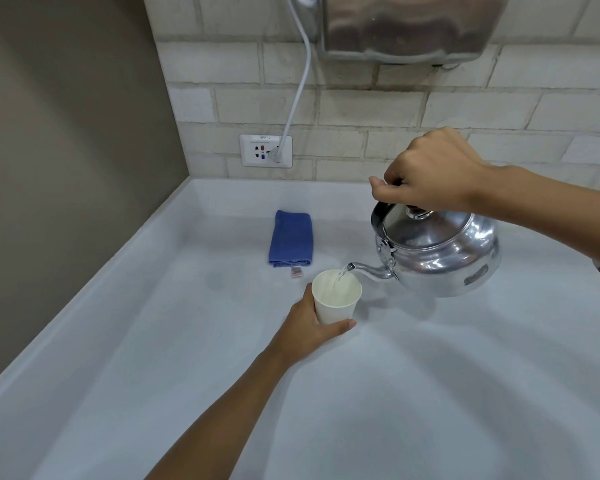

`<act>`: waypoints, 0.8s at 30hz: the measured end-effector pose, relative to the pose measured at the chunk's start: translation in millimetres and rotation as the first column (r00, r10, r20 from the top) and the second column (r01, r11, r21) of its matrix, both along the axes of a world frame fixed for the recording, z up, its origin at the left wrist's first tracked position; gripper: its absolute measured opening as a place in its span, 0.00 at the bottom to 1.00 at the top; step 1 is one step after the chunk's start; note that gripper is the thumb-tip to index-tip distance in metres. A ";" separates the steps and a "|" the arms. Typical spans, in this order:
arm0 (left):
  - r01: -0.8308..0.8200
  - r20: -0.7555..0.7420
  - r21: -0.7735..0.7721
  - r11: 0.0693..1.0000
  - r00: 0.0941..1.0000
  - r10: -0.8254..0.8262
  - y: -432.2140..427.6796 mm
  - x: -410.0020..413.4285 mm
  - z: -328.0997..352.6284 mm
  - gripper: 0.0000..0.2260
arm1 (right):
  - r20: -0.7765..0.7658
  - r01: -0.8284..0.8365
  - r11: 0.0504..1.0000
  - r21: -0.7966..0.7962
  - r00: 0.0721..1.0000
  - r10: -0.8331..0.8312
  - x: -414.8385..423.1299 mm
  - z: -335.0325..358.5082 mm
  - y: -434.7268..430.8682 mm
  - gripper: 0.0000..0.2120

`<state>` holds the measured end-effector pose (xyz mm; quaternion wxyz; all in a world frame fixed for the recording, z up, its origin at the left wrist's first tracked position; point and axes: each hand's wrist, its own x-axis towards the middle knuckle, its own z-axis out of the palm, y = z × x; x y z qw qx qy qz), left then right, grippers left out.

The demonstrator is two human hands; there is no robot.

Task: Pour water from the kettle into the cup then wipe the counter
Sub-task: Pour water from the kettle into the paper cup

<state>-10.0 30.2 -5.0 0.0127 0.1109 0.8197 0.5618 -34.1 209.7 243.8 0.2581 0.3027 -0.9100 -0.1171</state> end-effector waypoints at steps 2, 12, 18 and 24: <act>0.000 -0.001 -0.001 1.000 1.000 0.000 -0.1 0.1 0.2 0.35 | 0.006 0.001 1.000 0.004 1.000 -0.001 0.0 0.6 -0.6 0.24; 0.008 -0.008 0.001 1.000 1.000 -0.008 0.1 0.3 1.0 0.37 | 0.026 0.018 1.000 0.001 1.000 -0.018 0.2 1.6 -1.6 0.25; 0.011 -0.008 0.001 1.000 1.000 -0.011 0.0 0.6 0.8 0.37 | 0.018 0.025 1.000 0.005 1.000 -0.025 -0.5 1.8 -1.3 0.25; 0.004 -0.002 -0.005 1.000 1.000 -0.004 -0.1 0.8 1.2 0.35 | 0.021 0.031 1.000 0.001 0.999 -0.031 1.0 2.4 -0.9 0.25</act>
